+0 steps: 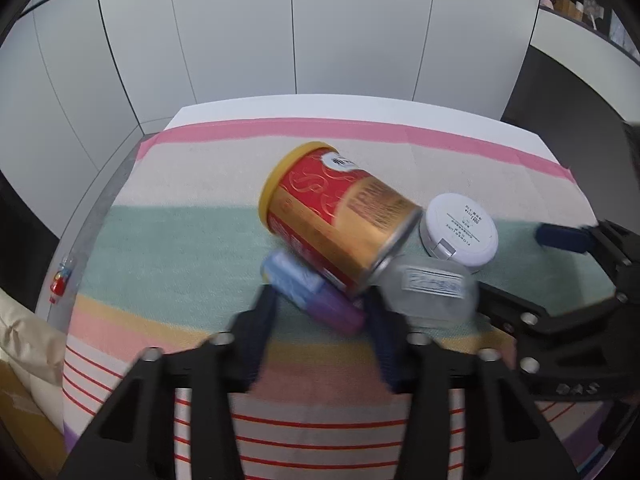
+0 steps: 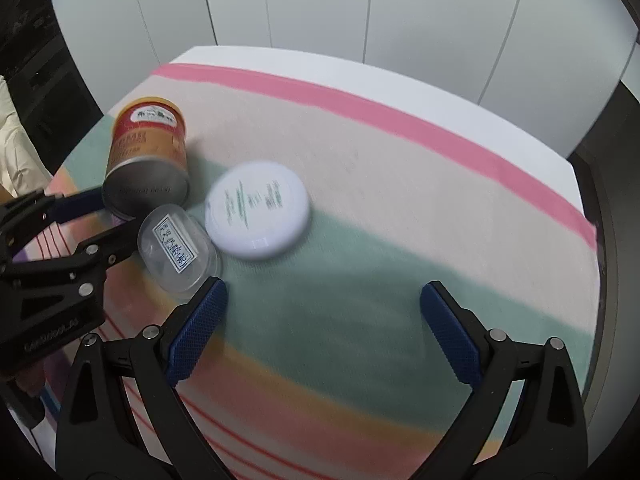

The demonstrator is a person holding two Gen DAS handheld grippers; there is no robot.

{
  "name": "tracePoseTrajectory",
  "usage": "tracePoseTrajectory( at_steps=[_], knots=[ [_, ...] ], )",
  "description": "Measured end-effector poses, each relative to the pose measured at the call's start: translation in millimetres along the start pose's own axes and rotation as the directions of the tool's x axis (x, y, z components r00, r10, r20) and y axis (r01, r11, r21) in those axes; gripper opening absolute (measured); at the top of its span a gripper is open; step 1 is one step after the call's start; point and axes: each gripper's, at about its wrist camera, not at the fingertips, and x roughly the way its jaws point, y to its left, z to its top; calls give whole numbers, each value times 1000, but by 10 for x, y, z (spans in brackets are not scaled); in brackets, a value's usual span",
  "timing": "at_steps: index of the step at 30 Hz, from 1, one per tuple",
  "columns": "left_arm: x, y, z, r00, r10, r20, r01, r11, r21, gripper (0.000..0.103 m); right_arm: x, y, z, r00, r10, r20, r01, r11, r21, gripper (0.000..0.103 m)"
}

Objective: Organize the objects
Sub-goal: 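Grasp the purple-capped tube with the left tool while the right tool grasps the white jar, then lift and carry the tube and white jar with both tools toward the cardboard box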

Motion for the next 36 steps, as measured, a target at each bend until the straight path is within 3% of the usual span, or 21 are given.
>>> tracePoseTrajectory(
  at_steps=[2, 6, 9, 10, 11, 12, 24, 36],
  knots=[
    [-14, 40, -3, 1000, -7, 0, 7, 1000, -9, 25, 38, 74, 81, 1000, 13, 16, -12, 1000, -24, 100],
    [-32, 163, -24, 1000, -25, -8, 25, 999, -44, 24, 106, 193, 205, 999, 24, 36, -22, 999, -46, 96],
    [-70, 241, -64, 1000, -21, -10, 20, 998, -56, 24, 129, 258, 281, 998, 31, 53, -28, 998, -58, 84],
    [-75, 248, -75, 1000, -20, -9, 20, 998, -58, 23, 131, 282, 305, 998, 33, 56, -30, 998, -62, 77],
    [-77, 258, -78, 1000, -15, -8, 14, 998, -61, 14, 127, 295, 320, 998, 35, 60, -31, 998, -63, 70],
    [-77, 265, -81, 1000, -16, -10, 16, 998, -61, 14, 118, 308, 330, 997, 37, 67, -32, 997, -68, 60],
    [-359, 183, -211, 999, 10, -36, -13, 997, -75, 14, -85, 195, 196, 999, 36, 24, -36, 999, -3, 60],
    [-1024, -2, -224, 999, 20, -26, -23, 996, -91, 14, -967, 31, -172, 998, 34, 43, -36, 998, 48, 60]
  ],
)
